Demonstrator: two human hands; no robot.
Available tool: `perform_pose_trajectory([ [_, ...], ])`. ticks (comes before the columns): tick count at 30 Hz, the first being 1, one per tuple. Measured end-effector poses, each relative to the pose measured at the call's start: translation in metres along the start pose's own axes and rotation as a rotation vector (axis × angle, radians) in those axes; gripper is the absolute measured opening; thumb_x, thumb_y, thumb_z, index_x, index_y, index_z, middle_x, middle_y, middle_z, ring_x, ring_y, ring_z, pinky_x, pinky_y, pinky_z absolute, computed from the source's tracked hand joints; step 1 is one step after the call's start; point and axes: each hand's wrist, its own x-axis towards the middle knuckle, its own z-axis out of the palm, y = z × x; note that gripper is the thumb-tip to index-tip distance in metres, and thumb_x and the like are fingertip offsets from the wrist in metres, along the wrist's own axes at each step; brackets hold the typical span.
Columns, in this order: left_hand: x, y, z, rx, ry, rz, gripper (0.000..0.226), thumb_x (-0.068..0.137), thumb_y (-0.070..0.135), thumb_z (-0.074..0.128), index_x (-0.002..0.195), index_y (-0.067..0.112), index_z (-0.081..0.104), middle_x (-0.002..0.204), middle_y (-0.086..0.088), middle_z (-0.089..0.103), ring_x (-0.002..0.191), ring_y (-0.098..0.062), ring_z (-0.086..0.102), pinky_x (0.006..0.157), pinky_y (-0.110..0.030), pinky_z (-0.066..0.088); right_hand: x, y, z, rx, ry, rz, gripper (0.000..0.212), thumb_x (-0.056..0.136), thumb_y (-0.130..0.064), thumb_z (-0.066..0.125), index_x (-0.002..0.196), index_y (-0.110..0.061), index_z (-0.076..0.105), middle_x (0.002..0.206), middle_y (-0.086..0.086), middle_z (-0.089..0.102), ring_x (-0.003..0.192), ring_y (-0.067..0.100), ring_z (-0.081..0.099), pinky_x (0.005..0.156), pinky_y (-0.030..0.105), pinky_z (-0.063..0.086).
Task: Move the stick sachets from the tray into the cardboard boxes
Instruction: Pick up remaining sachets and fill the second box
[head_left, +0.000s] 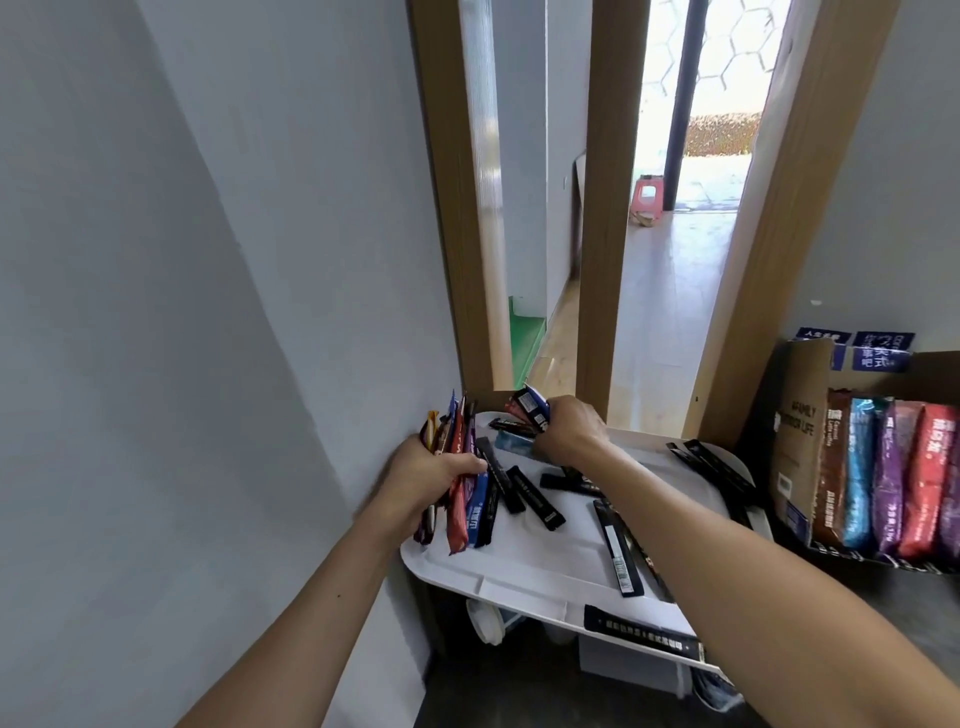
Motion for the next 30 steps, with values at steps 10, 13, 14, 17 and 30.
perform_pose_trajectory([
  [10,0.017,-0.004,0.010,0.205,0.052,0.006,0.064,0.045,0.044,0.083,0.102,0.022,0.065,0.087,-0.006,0.079,0.077,-0.026,0.079,0.078,-0.048,0.066,-0.027,0.006,-0.058,0.257,0.158,-0.026,0.021,0.086,-0.023,0.074,0.105,-0.020,0.066,0.094,0.004,0.071,0.089,0.027,0.066,0.072,0.033,0.052],
  [13,0.020,-0.001,0.011,0.289,0.096,0.045,0.056,0.051,0.040,0.084,0.099,0.024,0.059,0.090,-0.005,0.076,0.077,-0.025,0.077,0.079,-0.047,0.065,-0.040,0.006,-0.066,0.356,0.080,0.019,0.023,0.087,-0.018,0.074,0.109,-0.017,0.065,0.095,0.006,0.069,0.086,0.024,0.065,0.071,0.032,0.052],
  [14,0.018,0.002,0.012,0.338,0.091,0.045,0.059,0.051,0.040,0.084,0.101,0.023,0.057,0.093,-0.005,0.075,0.079,-0.025,0.076,0.080,-0.045,0.064,-0.044,0.005,-0.065,0.387,0.029,0.044,0.025,0.088,-0.016,0.075,0.110,-0.016,0.065,0.094,0.006,0.068,0.082,0.021,0.064,0.068,0.030,0.052],
  [17,0.013,0.007,0.023,0.552,0.021,0.046,0.071,0.060,0.037,0.090,0.116,0.017,0.051,0.107,-0.006,0.067,0.092,-0.025,0.068,0.076,-0.034,0.057,-0.061,0.006,-0.061,0.479,-0.093,0.110,0.031,0.087,-0.012,0.080,0.112,-0.010,0.063,0.092,0.006,0.068,0.075,0.017,0.065,0.062,0.027,0.056],
  [30,0.006,0.006,0.044,0.718,0.152,0.162,0.059,0.077,0.035,0.081,0.119,0.018,0.043,0.095,-0.002,0.062,0.084,-0.023,0.066,0.076,-0.037,0.059,-0.116,0.059,-0.077,0.867,-0.201,0.232,0.045,0.071,-0.015,0.094,0.106,-0.006,0.067,0.095,0.010,0.079,0.087,0.024,0.075,0.082,0.040,0.062],
])
